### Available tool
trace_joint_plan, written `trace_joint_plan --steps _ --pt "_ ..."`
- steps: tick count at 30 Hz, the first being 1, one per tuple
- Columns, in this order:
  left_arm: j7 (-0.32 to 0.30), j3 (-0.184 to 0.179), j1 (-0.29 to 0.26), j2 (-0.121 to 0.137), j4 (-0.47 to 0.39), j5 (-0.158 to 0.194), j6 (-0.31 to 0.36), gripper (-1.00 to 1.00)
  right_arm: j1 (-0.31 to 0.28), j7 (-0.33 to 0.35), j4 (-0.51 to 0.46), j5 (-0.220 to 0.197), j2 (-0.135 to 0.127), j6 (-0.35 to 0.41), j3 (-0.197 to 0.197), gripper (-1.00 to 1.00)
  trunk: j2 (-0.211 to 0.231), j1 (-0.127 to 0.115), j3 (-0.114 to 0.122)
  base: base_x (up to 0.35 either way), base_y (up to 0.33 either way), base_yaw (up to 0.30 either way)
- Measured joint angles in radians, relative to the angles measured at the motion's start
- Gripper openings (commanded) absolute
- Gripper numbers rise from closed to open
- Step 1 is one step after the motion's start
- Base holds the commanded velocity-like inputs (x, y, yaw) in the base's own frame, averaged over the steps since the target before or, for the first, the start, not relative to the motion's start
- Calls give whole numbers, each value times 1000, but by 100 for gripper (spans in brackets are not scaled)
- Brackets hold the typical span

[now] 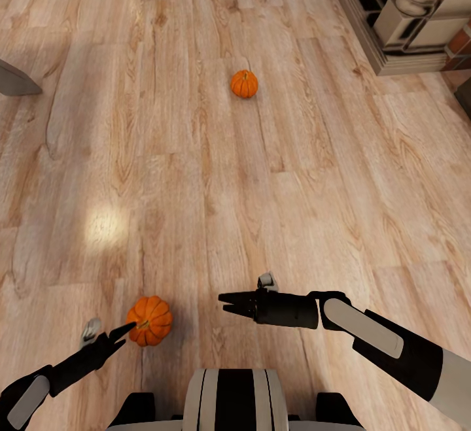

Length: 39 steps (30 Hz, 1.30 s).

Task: Place each of the two pumpkins and all three candles from the living room inside a cabinet in the living room (use any cabinet), then make sure every cabinet is closed, and position the cauldron so it is next to a table in the living room.

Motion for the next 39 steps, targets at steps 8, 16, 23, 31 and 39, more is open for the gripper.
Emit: trace_joint_plan --steps 8,16,23,31,39 --pt "0 0 0 -1 0 0 0 100 0 0 0 0 0 0 0 100 0 0 0 8 -13 0" --pt "9 0 0 0 1 1 0 100 0 0 0 0 0 0 0 100 0 0 0 0 -10 0" --pt "40 1 0 -1 1 3 0 100 0 0 0 0 0 0 0 100 0 0 0 0 0 0" --pt "40 1 0 -1 1 3 0 100 0 0 0 0 0 0 0 100 -1 3 -23 0 0 0" --pt "39 0 0 -2 1 3 0 100 0 0 -1 0 0 0 0 100 -1 3 -23 0 0 0"
